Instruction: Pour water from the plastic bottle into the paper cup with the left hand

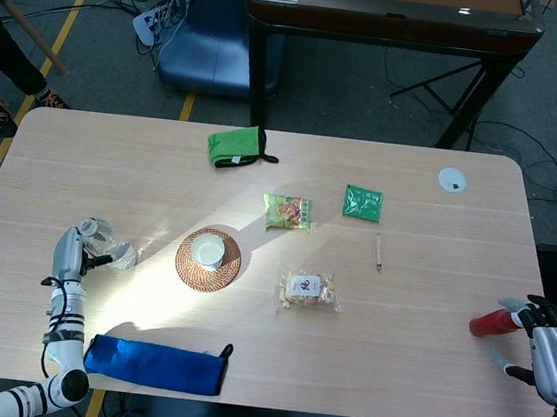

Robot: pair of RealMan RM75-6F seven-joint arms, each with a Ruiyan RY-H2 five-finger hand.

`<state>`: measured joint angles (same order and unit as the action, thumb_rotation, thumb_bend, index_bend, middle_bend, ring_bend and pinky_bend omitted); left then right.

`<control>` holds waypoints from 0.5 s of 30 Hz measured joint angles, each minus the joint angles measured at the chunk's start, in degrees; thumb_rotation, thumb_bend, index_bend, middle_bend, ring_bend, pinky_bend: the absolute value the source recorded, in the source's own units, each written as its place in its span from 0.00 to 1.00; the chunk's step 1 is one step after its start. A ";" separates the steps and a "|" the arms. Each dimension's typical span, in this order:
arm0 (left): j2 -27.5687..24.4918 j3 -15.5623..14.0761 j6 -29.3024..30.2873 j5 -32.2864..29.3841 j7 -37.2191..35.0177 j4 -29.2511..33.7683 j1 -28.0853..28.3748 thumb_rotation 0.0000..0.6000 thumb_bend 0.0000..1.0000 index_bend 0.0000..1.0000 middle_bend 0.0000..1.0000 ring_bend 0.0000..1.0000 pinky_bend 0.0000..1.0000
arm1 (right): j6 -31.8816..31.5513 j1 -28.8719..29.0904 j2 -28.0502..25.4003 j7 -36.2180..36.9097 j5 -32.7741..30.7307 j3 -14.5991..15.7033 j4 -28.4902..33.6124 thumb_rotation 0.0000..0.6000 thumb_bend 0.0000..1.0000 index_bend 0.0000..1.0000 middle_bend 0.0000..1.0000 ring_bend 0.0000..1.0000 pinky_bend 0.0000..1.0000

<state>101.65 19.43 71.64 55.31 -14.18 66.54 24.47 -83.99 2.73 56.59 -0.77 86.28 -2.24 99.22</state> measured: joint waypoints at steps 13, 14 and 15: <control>-1.18 -0.88 -4.56 0.71 2.83 0.03 -0.63 1.00 0.19 0.29 0.30 0.24 0.44 | -0.63 -0.06 0.26 0.71 0.61 -0.08 -0.54 1.00 0.05 0.30 0.36 0.19 0.28; -1.39 -0.89 -4.95 0.39 3.88 0.23 -0.60 1.00 0.17 0.26 0.28 0.22 0.42 | -0.66 -0.08 0.24 0.74 0.61 -0.08 -0.55 1.00 0.05 0.30 0.36 0.19 0.28; -1.57 -0.89 -5.23 0.18 4.65 0.41 -0.58 1.00 0.16 0.24 0.26 0.20 0.41 | -0.67 -0.08 0.23 0.77 0.59 -0.09 -0.55 1.00 0.05 0.30 0.36 0.19 0.28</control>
<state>100.08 18.54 66.41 55.49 -9.53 66.95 23.89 -84.66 2.64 56.82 0.00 86.88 -2.33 98.67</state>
